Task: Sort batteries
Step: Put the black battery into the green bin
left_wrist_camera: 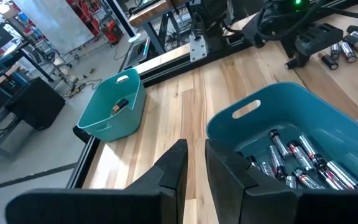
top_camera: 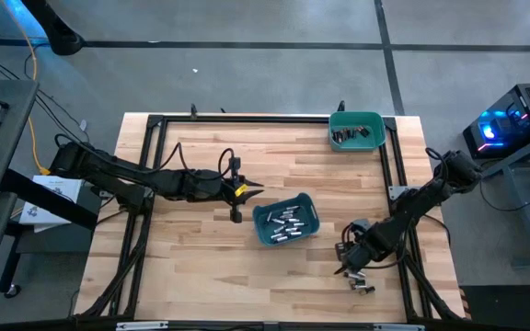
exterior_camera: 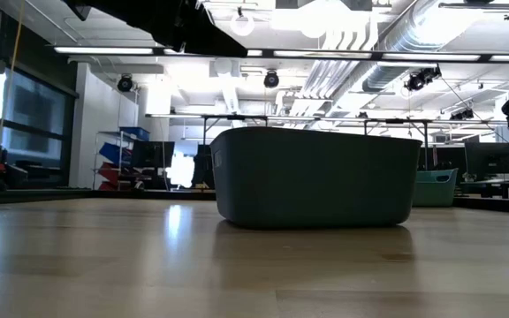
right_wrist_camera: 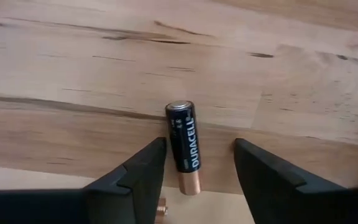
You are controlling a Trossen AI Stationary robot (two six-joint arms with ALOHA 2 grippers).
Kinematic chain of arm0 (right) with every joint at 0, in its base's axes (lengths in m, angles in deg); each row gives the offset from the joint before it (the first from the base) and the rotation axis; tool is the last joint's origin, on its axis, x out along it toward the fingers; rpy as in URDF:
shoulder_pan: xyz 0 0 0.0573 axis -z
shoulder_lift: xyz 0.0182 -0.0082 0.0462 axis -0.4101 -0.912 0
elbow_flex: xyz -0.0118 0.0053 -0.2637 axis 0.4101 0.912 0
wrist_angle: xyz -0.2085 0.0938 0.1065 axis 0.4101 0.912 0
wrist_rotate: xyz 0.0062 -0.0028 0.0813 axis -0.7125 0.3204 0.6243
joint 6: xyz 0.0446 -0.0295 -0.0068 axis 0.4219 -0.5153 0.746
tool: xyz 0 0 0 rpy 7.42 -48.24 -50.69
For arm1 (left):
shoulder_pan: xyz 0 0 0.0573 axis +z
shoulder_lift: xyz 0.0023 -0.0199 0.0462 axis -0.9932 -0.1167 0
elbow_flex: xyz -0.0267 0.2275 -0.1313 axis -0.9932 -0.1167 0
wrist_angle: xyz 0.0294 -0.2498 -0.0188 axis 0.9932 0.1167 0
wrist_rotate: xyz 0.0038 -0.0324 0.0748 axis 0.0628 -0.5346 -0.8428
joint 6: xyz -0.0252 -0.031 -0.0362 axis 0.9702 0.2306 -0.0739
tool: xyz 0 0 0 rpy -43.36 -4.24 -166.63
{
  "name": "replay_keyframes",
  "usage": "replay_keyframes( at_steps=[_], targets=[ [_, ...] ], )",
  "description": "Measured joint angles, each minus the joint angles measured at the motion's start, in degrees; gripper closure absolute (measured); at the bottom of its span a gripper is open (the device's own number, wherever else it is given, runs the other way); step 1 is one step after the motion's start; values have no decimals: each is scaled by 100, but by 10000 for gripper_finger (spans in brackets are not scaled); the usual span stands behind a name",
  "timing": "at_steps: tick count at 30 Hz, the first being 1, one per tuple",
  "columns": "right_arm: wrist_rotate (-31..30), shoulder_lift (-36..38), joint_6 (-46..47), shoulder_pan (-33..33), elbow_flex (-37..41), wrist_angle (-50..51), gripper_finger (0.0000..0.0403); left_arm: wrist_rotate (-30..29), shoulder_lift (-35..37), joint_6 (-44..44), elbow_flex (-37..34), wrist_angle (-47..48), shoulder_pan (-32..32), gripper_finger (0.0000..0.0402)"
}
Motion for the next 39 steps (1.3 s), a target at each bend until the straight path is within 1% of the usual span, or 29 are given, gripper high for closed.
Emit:
replay_keyframes(
  at_steps=[2, 4, 8, 10, 11, 12, 14, 16, 18, 20, 22, 23, 25, 27, 28, 31, 33, 34, 36, 39],
  targets=[
    [-6, -2, -8, 0, 2, -45, 231, 0, 0, 12, 0, 19, 0, 353],
    [-13, -2, 32, 0, 2, -62, 256, 0, 0, 39, 0, 23, 0, 353],
    [-173, -2, -25, -4, 2, -105, 327, -8, 0, 70, 0, 97, 0, 353],
    [-354, -2, -73, 0, -3, -104, 367, -79, 0, 149, 0, 223, 0, 353],
    [-485, 0, -103, 15, -8, -104, 380, -141, 0, 172, 0, 306, 7, 353],
    [-689, 0, -108, 58, -21, -77, 387, -170, 0, 189, 0, 392, 26, 353],
    [-1392, -8, -114, 219, -132, 268, 383, -200, 0, 179, 0, 600, 117, 353],
    [-1914, 46, -290, 501, -413, 937, 380, -214, 0, 160, -33, 724, 272, 353],
    [-2252, 194, -730, 901, -835, 1585, 385, -223, 0, 157, -144, 667, 477, 353],
    [-2564, 375, -1458, 1441, -1283, 2157, 389, -225, 0, 159, -237, 593, 703, 353],
    [-2933, 586, -2360, 2164, -1682, 2621, 389, -227, 0, 159, -332, 429, 918, 353],
    [-3016, 702, -2890, 2591, -1844, 2742, 389, -227, 0, 157, -396, 298, 1009, 353],
    [-3012, 941, -4078, 3595, -2054, 2840, 389, -227, 0, 151, -512, 86, 1149, 353],
    [-3005, 1111, -5285, 4749, -2138, 2689, 389, -225, 0, 108, -570, -13, 1242, 353],
    [-2921, 1168, -5866, 5359, -2151, 2514, 389, -222, 0, 86, -588, -15, 1266, 353],
    [-2217, 1157, -7427, 7071, -2160, 1817, 389, -131, 0, 52, -614, 37, 1294, 353],
    [-1754, 974, -8159, 7957, -2160, 1435, 389, -102, 0, 45, -614, 21, 1290, 353],
    [-1583, 853, -8438, 8322, -2160, 1284, 389, -98, 0, 44, -614, 19, 1288, 353],
    [-1287, 604, -8813, 8851, -2160, 1120, 389, -87, 0, 44, -614, 15, 1272, 353],
    [-1119, 161, -9134, 9308, -2160, 985, 389, -7, 0, 46, -614, -22, 1272, 353]
  ],
)
